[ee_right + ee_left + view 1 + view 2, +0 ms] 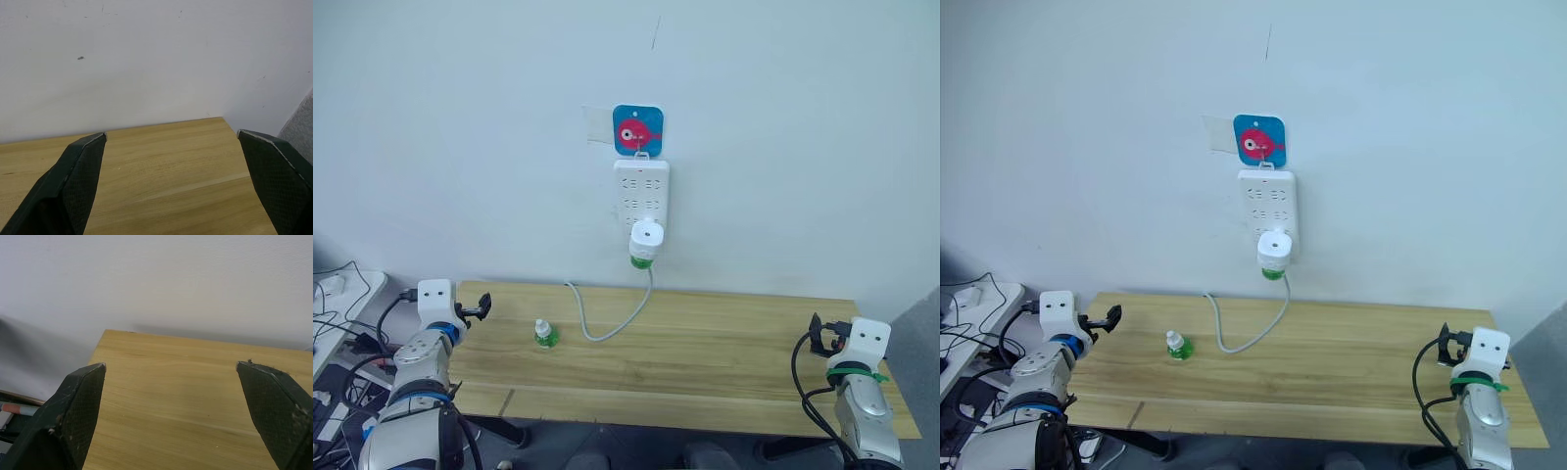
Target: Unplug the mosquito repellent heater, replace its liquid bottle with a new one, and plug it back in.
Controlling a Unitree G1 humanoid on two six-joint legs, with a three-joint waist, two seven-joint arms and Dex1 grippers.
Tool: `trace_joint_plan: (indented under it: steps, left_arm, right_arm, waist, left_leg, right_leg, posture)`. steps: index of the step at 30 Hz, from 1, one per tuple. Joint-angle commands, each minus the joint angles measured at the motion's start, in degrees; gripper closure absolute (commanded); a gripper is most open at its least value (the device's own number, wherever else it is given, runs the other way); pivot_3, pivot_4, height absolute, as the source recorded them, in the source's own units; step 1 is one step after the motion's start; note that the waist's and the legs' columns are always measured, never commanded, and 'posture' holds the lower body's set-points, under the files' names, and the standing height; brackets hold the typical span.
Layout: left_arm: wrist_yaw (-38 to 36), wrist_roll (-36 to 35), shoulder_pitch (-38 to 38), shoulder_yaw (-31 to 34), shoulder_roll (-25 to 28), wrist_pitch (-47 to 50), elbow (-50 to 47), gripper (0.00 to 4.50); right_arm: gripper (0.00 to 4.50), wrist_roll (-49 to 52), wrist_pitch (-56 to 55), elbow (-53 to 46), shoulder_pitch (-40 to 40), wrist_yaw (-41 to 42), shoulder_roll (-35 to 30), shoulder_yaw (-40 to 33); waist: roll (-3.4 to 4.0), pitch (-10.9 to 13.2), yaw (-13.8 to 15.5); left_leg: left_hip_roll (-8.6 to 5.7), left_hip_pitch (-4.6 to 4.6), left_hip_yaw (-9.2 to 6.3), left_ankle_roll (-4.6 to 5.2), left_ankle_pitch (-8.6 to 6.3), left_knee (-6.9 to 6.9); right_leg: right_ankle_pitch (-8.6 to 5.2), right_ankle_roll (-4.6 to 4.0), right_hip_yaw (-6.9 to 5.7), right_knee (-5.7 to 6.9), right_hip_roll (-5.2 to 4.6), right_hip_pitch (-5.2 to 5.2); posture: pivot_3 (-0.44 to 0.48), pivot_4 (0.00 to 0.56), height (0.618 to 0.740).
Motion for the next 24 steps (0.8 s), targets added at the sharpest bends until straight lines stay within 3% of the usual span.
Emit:
trace_joint_plan:
  steps: [1,13,18,24]
  left_arm:
    - [0.82,-0.71,-1.17,1.08,1.92,-0.24,-0.11,0.02]
    - [1.69,-1.08,-0.85,2.22,2.23,-1.24,-0.32,0.02]
    - [-0.56,-2.12,-0.33,2.52,2.23,-1.54,-0.88,0.02]
    - [-8.98,-7.45,0.8,5.33,2.62,2.08,-4.14,0.02]
  right_arm:
    - [0.0,0.77,-0.32,-1.69,-0.88,0.23,-0.68,-0.93]
    - [0.0,0.16,-0.02,-2.33,-0.5,0.62,-0.63,-0.55]
    - [0.0,0.35,0.42,-3.1,-0.02,1.04,-0.38,-0.28]
    - [0.0,0.58,1.23,-4.75,1.08,1.77,0.32,0.35]
  waist:
    - [0.0,0.01,0.0]
    - [0.01,0.04,0.07]
    - [0.04,0.17,0.06]
    - [0.14,0.47,0.04]
  left_leg:
    - [0.0,0.0,0.0,0.0,0.0,0.0]
    - [0.0,0.0,0.0,0.0,0.0,-0.01]
    - [0.0,0.0,0.0,0.0,0.0,-0.01]
    - [0.0,0.01,0.0,0.0,0.0,-0.01]
  right_leg:
    - [0.0,0.0,0.0,0.0,0.0,0.0]
    - [-0.01,0.0,0.0,0.0,0.0,0.0]
    - [-0.01,0.0,0.0,0.0,0.0,0.0]
    - [-0.02,0.0,0.0,0.0,0.01,0.0]
  posture:
    - [0.078,0.039,0.74]
    - [0.078,0.054,0.74]
    - [0.075,0.068,0.74]
    - [0.073,0.084,0.74]
